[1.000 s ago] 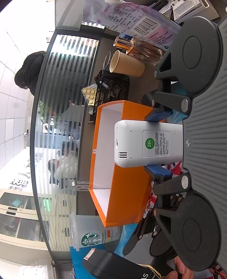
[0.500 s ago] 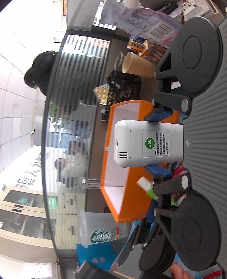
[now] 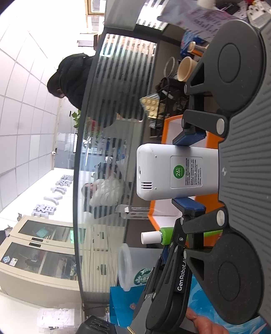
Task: Organize rigid objects
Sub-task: 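Lift and carry the green tube and white power bank with both tools over the box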
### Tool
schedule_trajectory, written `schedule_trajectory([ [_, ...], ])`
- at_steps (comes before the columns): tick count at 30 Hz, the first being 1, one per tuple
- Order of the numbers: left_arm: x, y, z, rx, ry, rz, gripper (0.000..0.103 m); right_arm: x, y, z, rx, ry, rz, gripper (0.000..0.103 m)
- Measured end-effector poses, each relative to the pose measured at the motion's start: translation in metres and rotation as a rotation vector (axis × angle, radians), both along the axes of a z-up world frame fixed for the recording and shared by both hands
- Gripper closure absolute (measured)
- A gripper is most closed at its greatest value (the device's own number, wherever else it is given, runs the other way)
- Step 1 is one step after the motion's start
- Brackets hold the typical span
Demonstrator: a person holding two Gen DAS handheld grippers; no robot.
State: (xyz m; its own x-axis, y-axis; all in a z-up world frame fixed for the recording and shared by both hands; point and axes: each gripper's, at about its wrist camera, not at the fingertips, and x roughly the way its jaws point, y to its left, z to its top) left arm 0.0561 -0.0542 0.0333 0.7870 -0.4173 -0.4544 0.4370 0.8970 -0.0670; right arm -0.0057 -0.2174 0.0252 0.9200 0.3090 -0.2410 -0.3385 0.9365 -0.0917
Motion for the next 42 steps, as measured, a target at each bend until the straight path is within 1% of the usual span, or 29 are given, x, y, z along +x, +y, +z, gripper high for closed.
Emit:
schedule_trajectory([
  [8,0.009,0.005,0.028,-0.011,-0.053,0.026,0.084,0.013,0.004,0.027,0.008,-0.024,0.021,0.053],
  [15,0.014,0.01,0.052,-0.026,-0.097,0.047,0.084,0.026,0.009,0.042,0.005,-0.037,0.028,0.053],
  [25,0.041,0.016,0.071,-0.046,-0.124,0.085,0.084,0.052,0.011,0.059,0.015,-0.045,0.024,0.053],
  [27,0.049,0.017,0.07,-0.046,-0.118,0.096,0.084,0.061,0.01,0.059,0.019,-0.034,0.02,0.053],
  [30,0.063,0.018,0.06,-0.045,-0.087,0.109,0.084,0.077,0.007,0.051,0.04,0.002,0.021,0.053],
  [35,0.084,0.018,0.028,-0.031,-0.016,0.115,0.084,0.098,0.005,0.026,0.046,0.064,0.017,0.053],
  [42,0.103,0.018,0.0,-0.015,0.054,0.112,0.084,0.116,0.003,-0.004,0.042,0.132,0.009,0.053],
])
